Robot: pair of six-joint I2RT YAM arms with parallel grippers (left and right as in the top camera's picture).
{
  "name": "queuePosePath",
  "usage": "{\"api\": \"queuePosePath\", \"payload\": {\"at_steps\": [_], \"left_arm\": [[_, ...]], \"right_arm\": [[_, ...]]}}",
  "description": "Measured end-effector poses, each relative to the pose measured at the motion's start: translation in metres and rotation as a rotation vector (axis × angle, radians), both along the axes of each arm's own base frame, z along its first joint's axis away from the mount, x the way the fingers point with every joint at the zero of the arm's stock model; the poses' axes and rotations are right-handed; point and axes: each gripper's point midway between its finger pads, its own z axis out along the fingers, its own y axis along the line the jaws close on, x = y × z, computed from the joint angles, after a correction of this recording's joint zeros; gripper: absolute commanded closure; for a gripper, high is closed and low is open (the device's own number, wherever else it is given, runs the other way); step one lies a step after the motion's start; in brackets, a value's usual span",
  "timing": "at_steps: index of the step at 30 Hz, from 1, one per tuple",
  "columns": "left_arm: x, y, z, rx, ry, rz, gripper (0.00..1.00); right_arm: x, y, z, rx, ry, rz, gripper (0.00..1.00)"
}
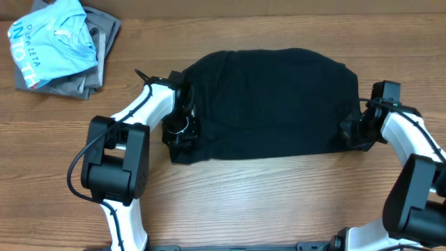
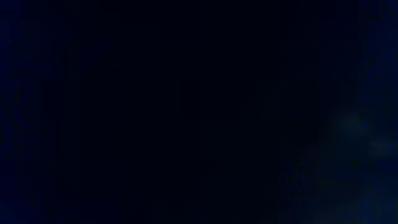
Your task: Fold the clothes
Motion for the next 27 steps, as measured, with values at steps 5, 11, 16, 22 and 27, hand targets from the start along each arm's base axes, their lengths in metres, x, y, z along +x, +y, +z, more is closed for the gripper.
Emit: {"api": "queuePosePath", "payload": {"at_steps": [5,11,16,22,27], "left_arm": [[0.001,0.013,0.0,-0.002,0.025,0.046,0.96],[0.006,0.049,-0.001,0.045,0.046,0.164,0.96],[0.01,0.079,0.0,0.078,0.054,0.242,0.96],[0.01,0.12,0.003,0.223,0.081,0.268,0.96],[0.036,0.139,0.028,0.31,0.008,0.277,0.91]], "right_arm": [[0.002,0.0,-0.017,0.015,0.026,-0.033,0.93],[-0.007,0.001,-0.018,0.019,0.075,-0.101,0.96],[-0.022,0.0,-0.017,0.007,0.146,-0.137,0.96],[-0.043,-0.011,-0.01,-0.068,0.224,-0.157,0.96],[-0.04,-0.028,0.029,-0.16,0.196,-0.179,0.72]]}}
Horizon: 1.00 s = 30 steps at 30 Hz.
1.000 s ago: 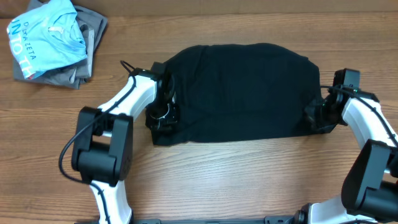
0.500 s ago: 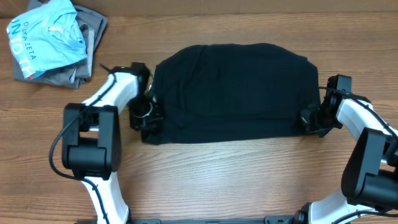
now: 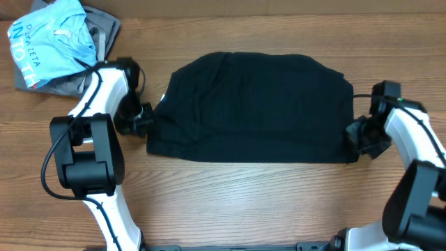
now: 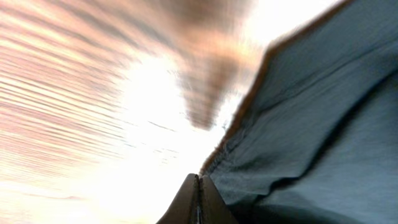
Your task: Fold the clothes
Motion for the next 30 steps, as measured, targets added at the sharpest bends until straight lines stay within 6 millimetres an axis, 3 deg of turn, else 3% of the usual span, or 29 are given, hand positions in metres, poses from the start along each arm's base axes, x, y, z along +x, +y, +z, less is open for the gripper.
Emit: {"api": "queuePosePath", "payload": {"at_steps": [1,2,4,6,8,10,13,19,22,30], "left_arm": [[0.008,0.003,0.007,0.015,-0.025,0.0,0.69],[0.016,0.005,0.018,0.031,-0.058,0.002,0.55],[0.03,0.007,0.039,0.039,-0.125,0.009,0.5],[0.039,0.004,0.056,0.026,-0.185,0.011,0.36],[0.043,-0.008,0.075,-0.025,-0.238,0.003,0.19],[0.043,-0.025,0.082,-0.089,-0.253,-0.024,0.11],[0.032,-0.071,0.072,-0.196,-0.222,-0.099,0.11],[-0.013,-0.131,0.031,-0.264,-0.096,-0.173,0.12],[-0.02,-0.142,0.021,-0.275,-0.085,-0.17,0.15],[-0.008,-0.145,0.002,-0.288,-0.156,-0.137,0.23]], "right_arm": [[0.003,-0.003,0.008,-0.014,-0.011,0.001,0.42],[0.007,-0.006,0.018,-0.032,-0.03,-0.001,0.34],[0.014,-0.01,0.032,-0.053,-0.063,-0.002,0.27],[0.025,-0.012,0.045,-0.064,-0.11,0.017,0.25],[0.029,-0.01,0.047,-0.051,-0.125,0.026,0.23],[0.03,-0.007,0.046,-0.03,-0.129,0.034,0.22],[0.031,-0.002,0.046,-0.002,-0.137,0.046,0.2],[0.031,0.001,0.046,0.013,-0.14,0.048,0.19],[0.032,0.001,0.046,0.015,-0.14,0.049,0.19],[0.031,0.002,0.046,0.015,-0.139,0.06,0.19]]}}
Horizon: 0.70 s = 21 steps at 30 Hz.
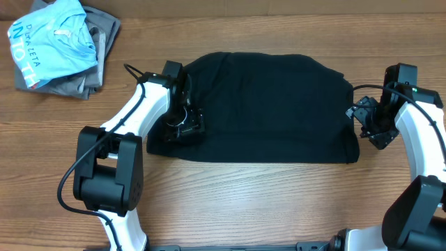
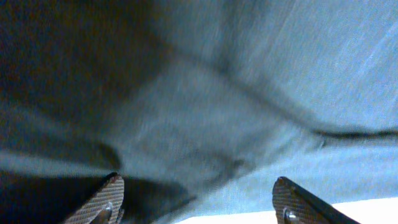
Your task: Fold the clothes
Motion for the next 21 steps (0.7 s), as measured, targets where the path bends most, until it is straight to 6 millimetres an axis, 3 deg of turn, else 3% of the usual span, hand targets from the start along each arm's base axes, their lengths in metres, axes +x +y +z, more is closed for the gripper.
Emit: {"api": "queuePosePath", "payload": {"at_steps": [21], "left_arm": [[0.039,-0.006,-0.012,-0.035,-0.146,0.014,0.57]], "right_arm": [[-0.003,0.002,-0.001,0.008,0.011,0.017,0.19]]}}
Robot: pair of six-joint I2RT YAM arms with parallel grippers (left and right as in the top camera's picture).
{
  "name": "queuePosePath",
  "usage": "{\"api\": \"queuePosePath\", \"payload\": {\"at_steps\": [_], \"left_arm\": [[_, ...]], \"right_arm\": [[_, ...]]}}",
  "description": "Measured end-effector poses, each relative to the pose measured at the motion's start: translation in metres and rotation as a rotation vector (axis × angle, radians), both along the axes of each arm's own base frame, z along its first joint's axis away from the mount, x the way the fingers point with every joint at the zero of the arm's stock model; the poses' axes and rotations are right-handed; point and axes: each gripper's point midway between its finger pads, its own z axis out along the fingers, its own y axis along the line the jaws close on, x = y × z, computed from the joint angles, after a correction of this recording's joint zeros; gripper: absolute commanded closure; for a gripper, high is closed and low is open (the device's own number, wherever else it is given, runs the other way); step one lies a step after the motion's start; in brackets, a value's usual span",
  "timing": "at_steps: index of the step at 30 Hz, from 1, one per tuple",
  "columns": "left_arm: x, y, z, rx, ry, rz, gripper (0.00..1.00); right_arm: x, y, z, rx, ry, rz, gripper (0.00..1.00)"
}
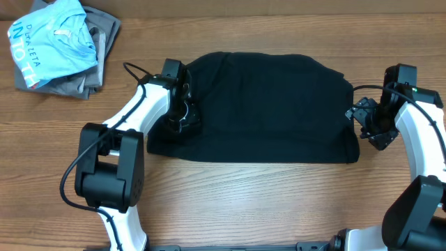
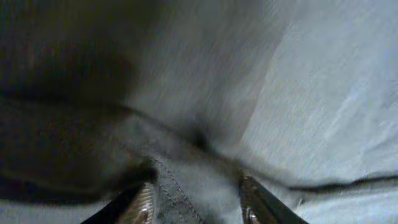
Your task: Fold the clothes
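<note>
A black garment (image 1: 265, 104) lies spread flat across the middle of the wooden table. My left gripper (image 1: 180, 118) is down on its left part, near the left edge. In the left wrist view the left gripper (image 2: 196, 199) has its jaws partly closed, standing on either side of a stitched hem fold (image 2: 186, 193) with a gap still between them. My right gripper (image 1: 362, 124) sits just off the garment's right edge and looks open, holding nothing.
A pile of clothes (image 1: 59, 45), light blue on grey, lies at the far left corner. Bare wooden tabletop (image 1: 244, 202) runs along the front of the garment.
My left gripper has shifted slightly toward the far side on the garment's left part, and its jaws have narrowed around a hem fold. The right arm and the garment have not moved.
At first both grippers were at the garment's ends, its left side bunched. Then the left gripper was shut on the left edge out toward the left and the garment lay wider. Later both grippers were open, the left back over the cloth, now narrowing on the hem.
</note>
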Motion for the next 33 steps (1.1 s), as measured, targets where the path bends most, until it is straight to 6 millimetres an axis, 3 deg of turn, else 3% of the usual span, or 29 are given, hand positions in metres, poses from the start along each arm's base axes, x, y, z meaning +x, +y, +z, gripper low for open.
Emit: {"api": "queuePosePath", "payload": {"at_steps": [5,14,19,22,26,28,31,33], "left_arm": [[0.025,-0.006,0.004,-0.023,-0.111,-0.015,0.6],[0.079,-0.019,0.024,-0.071,-0.366,-0.055,0.53],[0.073,-0.015,0.029,-0.071,-0.319,-0.075,0.4],[0.081,-0.011,0.051,-0.058,-0.338,-0.125,0.36],[0.099,-0.012,0.1,-0.049,-0.402,-0.189,0.34],[0.096,-0.013,0.12,-0.052,-0.396,-0.209,0.38],[0.069,-0.011,0.128,-0.056,-0.287,-0.229,0.39],[0.042,-0.007,0.122,-0.05,-0.172,-0.234,0.41]], "right_arm": [[0.0,0.0,0.0,0.0,-0.001,0.0,0.19],[0.0,0.0,0.0,0.0,-0.001,0.0,0.19],[0.0,0.0,0.0,0.0,0.0,-0.001,0.19],[0.001,0.0,0.0,-0.001,-0.006,0.0,0.18],[0.005,-0.001,0.001,-0.004,-0.019,0.0,0.19],[0.004,-0.001,0.001,-0.004,-0.018,0.0,0.21],[0.005,0.001,0.001,0.005,-0.023,0.011,0.29],[0.009,0.003,0.001,0.012,-0.04,0.035,0.47]]}}
